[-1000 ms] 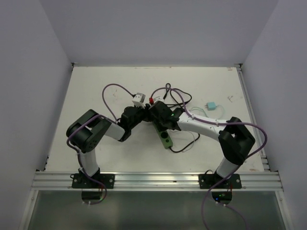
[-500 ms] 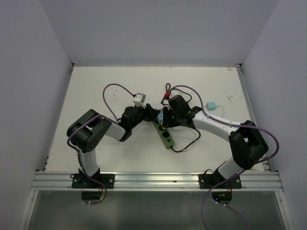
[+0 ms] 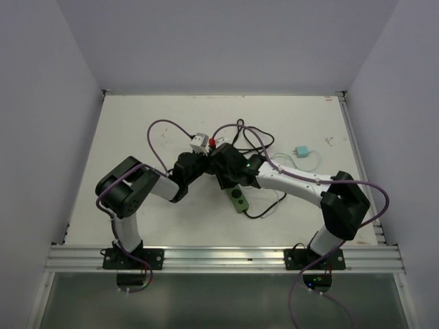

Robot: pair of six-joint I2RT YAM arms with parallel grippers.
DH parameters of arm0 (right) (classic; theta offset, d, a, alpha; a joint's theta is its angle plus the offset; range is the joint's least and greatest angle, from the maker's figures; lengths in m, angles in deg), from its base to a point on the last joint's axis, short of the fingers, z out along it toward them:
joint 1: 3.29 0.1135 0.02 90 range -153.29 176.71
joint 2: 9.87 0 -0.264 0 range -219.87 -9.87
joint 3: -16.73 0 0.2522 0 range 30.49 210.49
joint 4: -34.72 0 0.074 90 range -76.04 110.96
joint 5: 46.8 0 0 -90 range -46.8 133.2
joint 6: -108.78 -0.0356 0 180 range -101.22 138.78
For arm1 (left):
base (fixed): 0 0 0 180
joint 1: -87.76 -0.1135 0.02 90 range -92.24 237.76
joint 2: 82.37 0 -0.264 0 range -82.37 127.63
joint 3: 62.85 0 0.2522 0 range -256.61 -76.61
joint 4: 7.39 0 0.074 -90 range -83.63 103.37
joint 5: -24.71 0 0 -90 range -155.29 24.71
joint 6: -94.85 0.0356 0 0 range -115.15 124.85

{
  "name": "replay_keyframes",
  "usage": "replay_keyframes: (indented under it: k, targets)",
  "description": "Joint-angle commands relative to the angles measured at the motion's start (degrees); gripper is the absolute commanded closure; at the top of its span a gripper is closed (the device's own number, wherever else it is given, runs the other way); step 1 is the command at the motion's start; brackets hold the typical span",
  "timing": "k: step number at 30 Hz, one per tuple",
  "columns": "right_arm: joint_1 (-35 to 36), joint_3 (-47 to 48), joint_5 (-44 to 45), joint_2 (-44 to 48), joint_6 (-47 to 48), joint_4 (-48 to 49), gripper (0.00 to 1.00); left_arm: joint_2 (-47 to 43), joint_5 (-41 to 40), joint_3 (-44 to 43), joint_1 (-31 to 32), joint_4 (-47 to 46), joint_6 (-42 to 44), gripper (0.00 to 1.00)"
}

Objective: Pull the plug off the socket

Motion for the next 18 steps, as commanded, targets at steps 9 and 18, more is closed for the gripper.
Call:
replay_keyframes:
  k: [9,18]
  targets:
    - [-0.68,0.29,2.74,9.69,0.35,-5.78,1.0,4.33,-1.44,2.44,-0.15,15.98,0.42,0.58]
    - [-14.82,-8.06,-14.59,35.35,0.0,-5.06,1.0,4.33,-0.91,2.35,-0.15,16.07,0.33,0.55]
